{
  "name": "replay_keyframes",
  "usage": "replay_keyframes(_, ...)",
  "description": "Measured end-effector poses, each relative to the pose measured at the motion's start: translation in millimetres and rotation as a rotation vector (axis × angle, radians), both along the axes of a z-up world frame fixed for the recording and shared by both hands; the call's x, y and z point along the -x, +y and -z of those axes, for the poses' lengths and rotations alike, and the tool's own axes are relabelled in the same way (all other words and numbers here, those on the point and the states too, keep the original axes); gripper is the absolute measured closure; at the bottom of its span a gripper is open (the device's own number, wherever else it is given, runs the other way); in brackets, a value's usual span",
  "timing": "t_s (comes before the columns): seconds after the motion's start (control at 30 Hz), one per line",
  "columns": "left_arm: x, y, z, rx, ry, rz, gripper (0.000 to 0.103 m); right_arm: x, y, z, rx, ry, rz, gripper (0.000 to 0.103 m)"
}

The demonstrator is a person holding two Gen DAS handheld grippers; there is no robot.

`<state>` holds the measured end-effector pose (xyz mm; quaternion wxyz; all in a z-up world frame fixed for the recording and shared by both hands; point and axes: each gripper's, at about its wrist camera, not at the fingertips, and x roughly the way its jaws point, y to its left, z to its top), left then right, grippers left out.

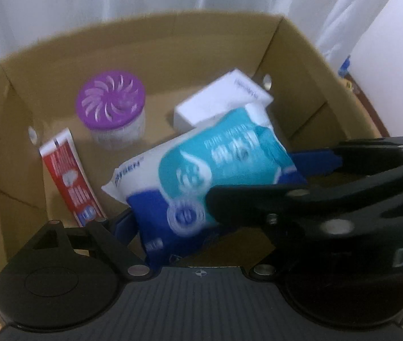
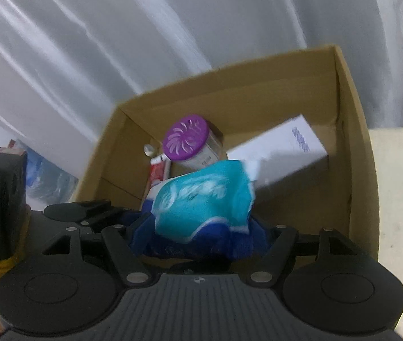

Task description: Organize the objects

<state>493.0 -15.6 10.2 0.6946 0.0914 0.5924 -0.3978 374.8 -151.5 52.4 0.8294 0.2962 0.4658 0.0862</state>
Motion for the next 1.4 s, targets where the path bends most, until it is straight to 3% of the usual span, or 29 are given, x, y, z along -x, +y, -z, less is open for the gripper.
replay_keyframes(0.07, -2.9, 4.8, 5.2, 0.014, 0.045, -0.024, 0.012, 1.3, 3.8, -2.1, 0.02, -0.001, 0.001, 0.03)
replay_keyframes(0.13, -2.3, 9.4, 4.3, 0.03, 0.038, -0.033, 0.011, 4.7, 4.4, -4.8, 0.026, -0.002, 0.003, 0.03)
replay_keyframes(0.5, -0.6, 39.6, -38.0, 0.115, -0.095, -0.08, 0.007, -0.1, -5.9, -33.0, 0.011, -0.091, 0.059, 0.03)
replay_keyframes(0.63, 13.7, 62.0, -59.4, 0.158, -0.156, -0.126, 0.008, -29.0, -0.4, -38.8, 0.018, -0.118, 0.042, 0.04)
replay_keyframes(0.87, 54.7, 115.8, -89.2, 0.247, -0.235, -0.272, 0.006, -68.1, 14.9, -9.4, 0.065, -0.02, -0.01, 0.046)
replay_keyframes(0.93, 69.2, 130.3, -94.8, 0.257, -0.268, -0.306, 0.005, -57.9, 13.3, -2.6, 0.053, 0.004, -0.02, 0.047)
replay_keyframes(1.0, 89.9, 138.3, -100.2, 0.247, -0.386, -0.316, 0.0, -41.0, 10.3, 5.3, -0.003, 0.026, -0.033, 0.047)
replay_keyframes(1.07, 104.8, 141.6, -102.6, 0.227, -0.456, -0.317, 0.0, -26.2, 8.3, 3.9, 0.021, 0.01, -0.02, 0.046)
replay_keyframes(1.23, 110.3, 147.9, -92.4, 0.245, -0.39, -0.384, 0.0, 4.9, -7.4, -22.2, -0.01, -0.081, 0.047, 0.046)
replay_keyframes(1.4, 115.3, 154.9, -91.7, 0.258, -0.397, -0.451, 0.0, 55.2, -22.1, -62.0, -0.028, -0.219, 0.106, 0.039)
